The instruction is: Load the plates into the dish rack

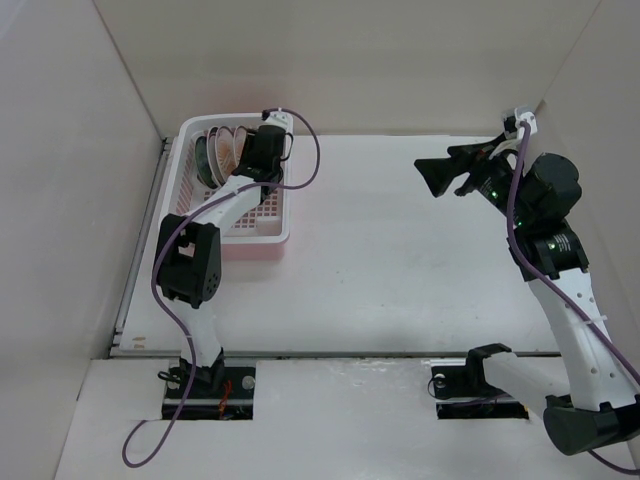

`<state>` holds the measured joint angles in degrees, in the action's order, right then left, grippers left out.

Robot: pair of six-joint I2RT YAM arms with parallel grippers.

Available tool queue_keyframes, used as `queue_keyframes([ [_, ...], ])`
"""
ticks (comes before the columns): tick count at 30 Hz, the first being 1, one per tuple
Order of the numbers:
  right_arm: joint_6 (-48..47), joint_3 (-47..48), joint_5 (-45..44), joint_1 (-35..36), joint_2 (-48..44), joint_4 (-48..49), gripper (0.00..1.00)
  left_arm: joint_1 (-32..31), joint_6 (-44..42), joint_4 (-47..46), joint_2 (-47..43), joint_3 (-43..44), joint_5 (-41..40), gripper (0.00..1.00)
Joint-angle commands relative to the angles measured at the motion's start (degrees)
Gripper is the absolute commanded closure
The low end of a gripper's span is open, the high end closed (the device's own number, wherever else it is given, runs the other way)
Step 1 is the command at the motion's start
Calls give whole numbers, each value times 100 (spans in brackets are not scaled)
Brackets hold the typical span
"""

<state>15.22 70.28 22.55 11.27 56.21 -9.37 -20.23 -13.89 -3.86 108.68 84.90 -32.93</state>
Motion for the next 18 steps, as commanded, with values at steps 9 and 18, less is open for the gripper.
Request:
queue_keyframes([
  [9, 33, -32, 75, -37, -39, 321, 0, 1, 123, -45, -321, 114, 85, 64],
  [18, 33, -32, 127, -37, 13, 321, 0, -51, 185, 139, -505, 237, 137, 49],
])
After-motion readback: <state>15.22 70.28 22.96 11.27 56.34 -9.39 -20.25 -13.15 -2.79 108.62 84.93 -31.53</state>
